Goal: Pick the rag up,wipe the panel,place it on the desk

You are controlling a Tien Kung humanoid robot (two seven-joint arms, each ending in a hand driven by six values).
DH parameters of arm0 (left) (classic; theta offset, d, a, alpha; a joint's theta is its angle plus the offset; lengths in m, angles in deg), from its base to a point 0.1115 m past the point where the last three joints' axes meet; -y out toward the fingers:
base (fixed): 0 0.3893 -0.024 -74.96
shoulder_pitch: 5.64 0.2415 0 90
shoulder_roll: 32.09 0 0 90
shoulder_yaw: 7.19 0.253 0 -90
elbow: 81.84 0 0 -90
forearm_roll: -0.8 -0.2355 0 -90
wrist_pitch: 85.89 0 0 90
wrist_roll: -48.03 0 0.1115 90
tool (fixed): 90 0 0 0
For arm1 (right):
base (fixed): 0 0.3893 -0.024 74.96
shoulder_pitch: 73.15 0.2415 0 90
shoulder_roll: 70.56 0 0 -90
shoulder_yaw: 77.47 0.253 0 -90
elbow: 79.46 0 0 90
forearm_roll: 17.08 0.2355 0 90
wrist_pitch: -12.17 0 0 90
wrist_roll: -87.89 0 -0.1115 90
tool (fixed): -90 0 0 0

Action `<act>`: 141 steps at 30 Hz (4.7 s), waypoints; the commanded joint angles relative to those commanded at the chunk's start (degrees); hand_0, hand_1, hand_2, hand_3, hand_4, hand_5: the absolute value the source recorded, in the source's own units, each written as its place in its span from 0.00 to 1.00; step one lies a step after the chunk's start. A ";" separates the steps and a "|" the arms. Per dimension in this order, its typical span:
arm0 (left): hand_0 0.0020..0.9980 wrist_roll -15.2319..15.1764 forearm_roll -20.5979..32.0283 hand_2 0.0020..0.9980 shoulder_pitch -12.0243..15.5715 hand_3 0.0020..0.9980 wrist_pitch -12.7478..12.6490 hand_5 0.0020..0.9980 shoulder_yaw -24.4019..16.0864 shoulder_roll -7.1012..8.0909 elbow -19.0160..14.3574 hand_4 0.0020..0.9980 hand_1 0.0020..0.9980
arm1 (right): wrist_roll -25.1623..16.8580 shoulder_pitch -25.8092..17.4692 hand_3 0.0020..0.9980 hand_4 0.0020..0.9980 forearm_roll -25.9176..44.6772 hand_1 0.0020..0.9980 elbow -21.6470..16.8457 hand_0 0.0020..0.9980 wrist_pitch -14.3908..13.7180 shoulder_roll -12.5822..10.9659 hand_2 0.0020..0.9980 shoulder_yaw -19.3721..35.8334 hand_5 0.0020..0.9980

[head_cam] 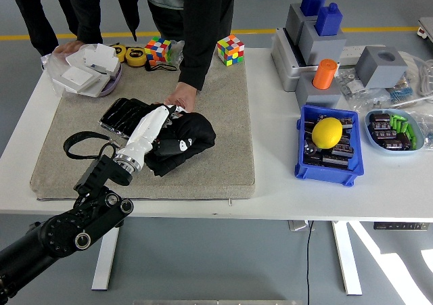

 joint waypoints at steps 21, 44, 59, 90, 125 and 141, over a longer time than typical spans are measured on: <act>0.23 -2.38 -0.88 0.32 -1.49 0.57 -1.80 0.00 -8.55 -1.07 9.91 0.61 0.26 | -0.01 -0.23 0.52 0.88 -0.06 0.55 0.05 0.53 -0.05 0.06 0.49 0.40 0.35; 0.23 -0.60 -4.77 0.32 -5.72 0.57 -4.95 0.00 -19.19 -2.44 23.28 0.61 0.25 | -0.02 -0.25 0.52 0.88 0.11 0.55 -0.02 0.53 -0.06 0.21 0.49 0.58 0.34; 0.23 1.66 -7.29 0.33 -6.59 0.57 -6.94 0.00 -22.62 -2.36 25.92 0.61 0.25 | 0.01 -0.28 0.52 0.88 0.66 0.55 -0.38 0.53 -0.04 0.25 0.49 -0.04 0.34; 0.22 4.45 0.98 0.33 -2.51 0.57 -4.90 0.00 0.15 2.23 4.31 0.62 0.24 | -0.04 -0.39 0.52 0.88 0.46 0.55 -0.39 0.53 0.00 0.25 0.49 -0.34 0.35; 0.23 3.28 -0.84 0.33 -3.28 0.57 -4.19 0.00 -0.46 1.57 5.43 0.63 0.24 | -0.09 -0.33 0.52 0.88 0.83 0.55 -0.38 0.53 0.15 0.06 0.49 -0.84 0.35; 0.22 1.63 -1.56 0.33 -5.31 0.57 -4.74 0.00 -8.10 0.52 17.23 0.63 0.24 | -0.07 -0.35 0.52 0.88 0.95 0.55 -0.39 0.53 0.11 0.24 0.49 -0.65 0.35</act>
